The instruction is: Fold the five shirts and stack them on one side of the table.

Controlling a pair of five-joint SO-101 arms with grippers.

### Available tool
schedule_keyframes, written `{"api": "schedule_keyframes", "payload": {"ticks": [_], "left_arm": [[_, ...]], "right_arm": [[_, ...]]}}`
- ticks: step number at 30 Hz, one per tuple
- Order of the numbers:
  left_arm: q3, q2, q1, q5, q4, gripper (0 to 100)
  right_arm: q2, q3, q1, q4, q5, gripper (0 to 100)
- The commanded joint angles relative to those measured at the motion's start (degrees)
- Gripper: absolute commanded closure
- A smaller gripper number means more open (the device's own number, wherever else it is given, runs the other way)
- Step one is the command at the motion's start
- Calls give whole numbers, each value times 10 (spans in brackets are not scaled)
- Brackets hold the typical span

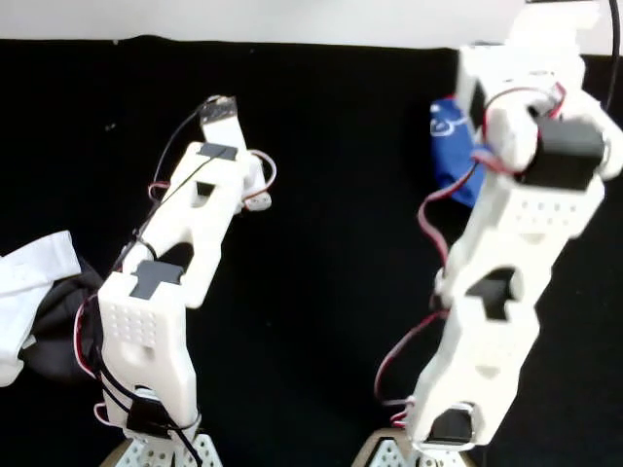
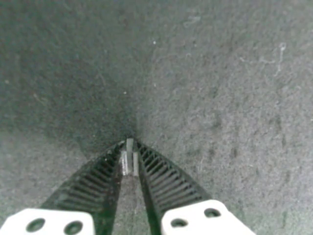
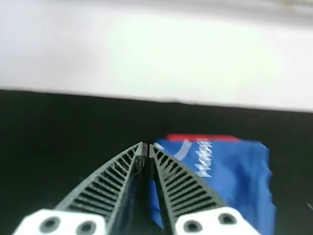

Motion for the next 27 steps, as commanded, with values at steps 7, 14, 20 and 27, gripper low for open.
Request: {"api": "schedule_keyframes", "payload": {"ticks": [7, 14, 20, 27], "left_arm": [[-11, 1, -8, 4, -5, 990], [-11, 1, -8, 4, -5, 990], [-11, 1, -8, 4, -6, 990], [-11, 1, -7, 4, -7, 990]], "right_arm": [[-242, 516, -138, -34, -20, 983], [-248, 900, -182, -280, -21, 993], [-247, 1144, -179, -533, -21, 993], [-243, 1263, -179, -701, -21, 993]]}}
